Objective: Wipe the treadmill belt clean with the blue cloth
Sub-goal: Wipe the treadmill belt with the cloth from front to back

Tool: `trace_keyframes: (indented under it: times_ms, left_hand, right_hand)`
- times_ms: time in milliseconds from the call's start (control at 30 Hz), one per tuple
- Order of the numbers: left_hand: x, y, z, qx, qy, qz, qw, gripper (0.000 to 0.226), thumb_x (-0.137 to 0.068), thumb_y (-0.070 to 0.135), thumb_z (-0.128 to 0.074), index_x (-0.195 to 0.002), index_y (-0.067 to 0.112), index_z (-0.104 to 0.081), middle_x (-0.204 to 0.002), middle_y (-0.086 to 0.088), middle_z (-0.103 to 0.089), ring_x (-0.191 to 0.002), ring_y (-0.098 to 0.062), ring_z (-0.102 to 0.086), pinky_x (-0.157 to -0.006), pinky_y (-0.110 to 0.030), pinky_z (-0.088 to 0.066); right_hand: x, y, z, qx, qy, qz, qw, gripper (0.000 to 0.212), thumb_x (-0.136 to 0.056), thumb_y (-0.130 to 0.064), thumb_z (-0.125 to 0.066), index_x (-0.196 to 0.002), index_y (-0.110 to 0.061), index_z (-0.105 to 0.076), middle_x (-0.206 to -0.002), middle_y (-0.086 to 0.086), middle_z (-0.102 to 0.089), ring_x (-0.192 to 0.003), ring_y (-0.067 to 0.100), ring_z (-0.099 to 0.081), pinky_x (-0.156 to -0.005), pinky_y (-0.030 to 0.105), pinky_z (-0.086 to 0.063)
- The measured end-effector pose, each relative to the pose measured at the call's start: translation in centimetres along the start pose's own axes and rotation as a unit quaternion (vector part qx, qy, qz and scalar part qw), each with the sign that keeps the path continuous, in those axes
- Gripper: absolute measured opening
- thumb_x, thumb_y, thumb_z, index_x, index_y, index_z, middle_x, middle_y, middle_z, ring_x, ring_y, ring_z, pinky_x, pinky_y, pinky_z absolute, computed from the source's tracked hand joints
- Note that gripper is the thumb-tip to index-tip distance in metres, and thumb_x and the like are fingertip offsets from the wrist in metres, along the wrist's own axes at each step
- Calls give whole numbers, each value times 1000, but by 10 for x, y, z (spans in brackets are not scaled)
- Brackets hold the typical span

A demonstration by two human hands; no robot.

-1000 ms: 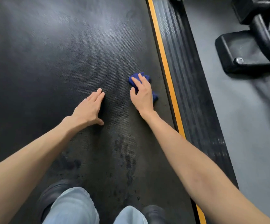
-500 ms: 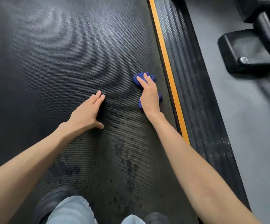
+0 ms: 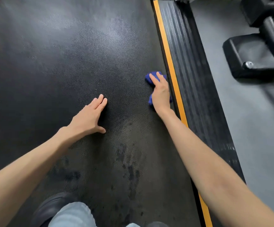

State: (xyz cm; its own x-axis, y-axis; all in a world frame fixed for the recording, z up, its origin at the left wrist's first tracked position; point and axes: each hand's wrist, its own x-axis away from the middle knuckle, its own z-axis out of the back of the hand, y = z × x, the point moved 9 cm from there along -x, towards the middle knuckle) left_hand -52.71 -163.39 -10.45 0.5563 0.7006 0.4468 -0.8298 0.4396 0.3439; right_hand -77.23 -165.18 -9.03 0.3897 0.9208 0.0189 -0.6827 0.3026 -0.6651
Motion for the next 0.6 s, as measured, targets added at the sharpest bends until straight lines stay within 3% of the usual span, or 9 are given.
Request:
trace_keyframes:
  times_ms: [200,300,433,600]
  left_hand:
    - [0,-2,0,9,9,-5,1000,120,-63,33,-83,-149,12,-2,-157,-5,7,-145,-24,0,-117,-45,-15]
    - [0,-2,0,2,12,-5,1000,120,-64,34,-83,-149,12,-2,-157,-5,8,-145,-24,1,-117,-46,-14]
    - [5,-1,1,-50,36,21,998,115,-67,40,-79,-150,13,-4,-157,-10,7,-145,-29,0,-117,-45,-15]
    - [29,-6,-8,-49,60,43,996,112,-71,47,-74,-149,9,-3,-157,-11,6,-145,-30,1,-116,-44,-10]
  right_hand:
    - [81,-2,-1,13,21,46,999,46,-90,7,-41,-132,-10,-50,-147,11,-36,-139,22,-28,-116,33,-21]
    - [129,3,-4,28,-6,66,997,52,-86,12,-45,-132,-11,-51,-146,7,-37,-138,20,-28,-116,29,-18]
    - [102,3,-4,9,-46,65,997,54,-87,15,-40,-134,-10,-47,-149,7,-32,-140,20,-23,-118,33,-16]
    - [52,-5,-8,11,25,-4,1000,49,-90,9,-35,-134,-9,-48,-149,11,-32,-140,23,-23,-117,29,-14]
